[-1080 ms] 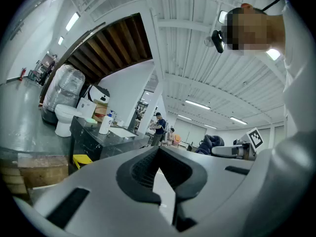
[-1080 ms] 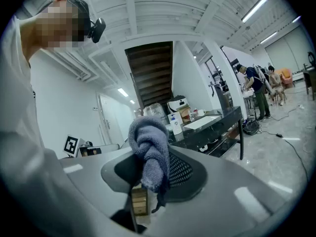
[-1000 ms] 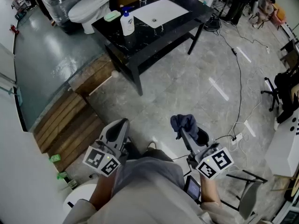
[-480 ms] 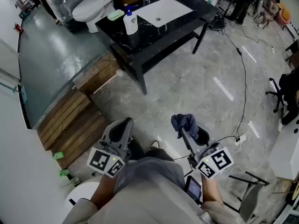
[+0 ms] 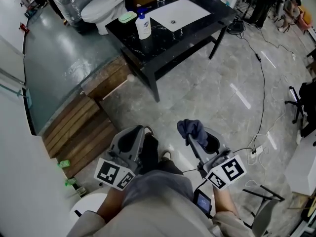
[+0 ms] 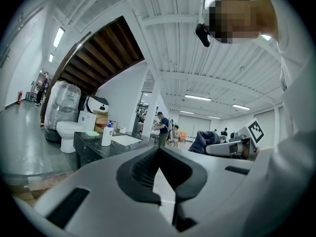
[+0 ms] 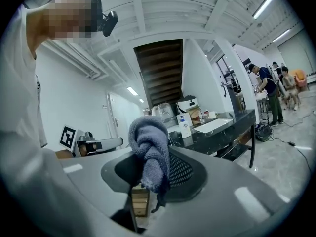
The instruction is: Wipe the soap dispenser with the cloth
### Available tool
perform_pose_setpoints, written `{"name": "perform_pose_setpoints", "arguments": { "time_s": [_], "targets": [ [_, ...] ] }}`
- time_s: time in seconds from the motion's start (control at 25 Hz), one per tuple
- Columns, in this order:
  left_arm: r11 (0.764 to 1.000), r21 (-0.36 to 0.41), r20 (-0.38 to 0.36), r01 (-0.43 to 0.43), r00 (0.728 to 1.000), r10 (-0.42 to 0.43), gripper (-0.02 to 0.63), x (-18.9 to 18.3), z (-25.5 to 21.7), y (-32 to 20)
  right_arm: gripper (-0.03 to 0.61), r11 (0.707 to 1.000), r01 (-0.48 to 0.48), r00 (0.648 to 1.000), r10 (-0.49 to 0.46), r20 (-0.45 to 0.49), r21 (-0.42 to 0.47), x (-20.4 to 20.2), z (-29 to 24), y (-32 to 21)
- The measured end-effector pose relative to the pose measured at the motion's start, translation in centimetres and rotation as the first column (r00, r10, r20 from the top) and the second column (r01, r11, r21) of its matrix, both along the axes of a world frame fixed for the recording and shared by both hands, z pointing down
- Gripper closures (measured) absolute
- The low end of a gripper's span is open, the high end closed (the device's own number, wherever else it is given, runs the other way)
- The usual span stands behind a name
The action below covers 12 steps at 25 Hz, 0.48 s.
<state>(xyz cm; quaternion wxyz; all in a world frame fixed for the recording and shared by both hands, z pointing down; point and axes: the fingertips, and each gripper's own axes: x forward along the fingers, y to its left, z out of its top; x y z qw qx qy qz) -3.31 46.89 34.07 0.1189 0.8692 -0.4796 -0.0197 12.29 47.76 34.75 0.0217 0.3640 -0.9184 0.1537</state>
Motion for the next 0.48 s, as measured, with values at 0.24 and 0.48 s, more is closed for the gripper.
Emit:
{"name": "perform_pose_setpoints", "arguments": {
  "time_s": [0.24,0.48],
  "targets": [
    [1.000,0.002,-0.007,-0.018,1.000,0.018,0.607,-0.8,0.3,-3.8,0.465,1.000,0.027,1.000,-0.027,0.005,-0.007,-2.5,-0.3,-3.4],
    [1.000,0.005,-0.026,-0.018,1.000,0.018,0.607,-2.4,-0.1,-7.8,0.465,0.999,0.046,0.999,-0.046,0.005,-0.015,-5.0,-0.6,-7.2]
  ]
}}
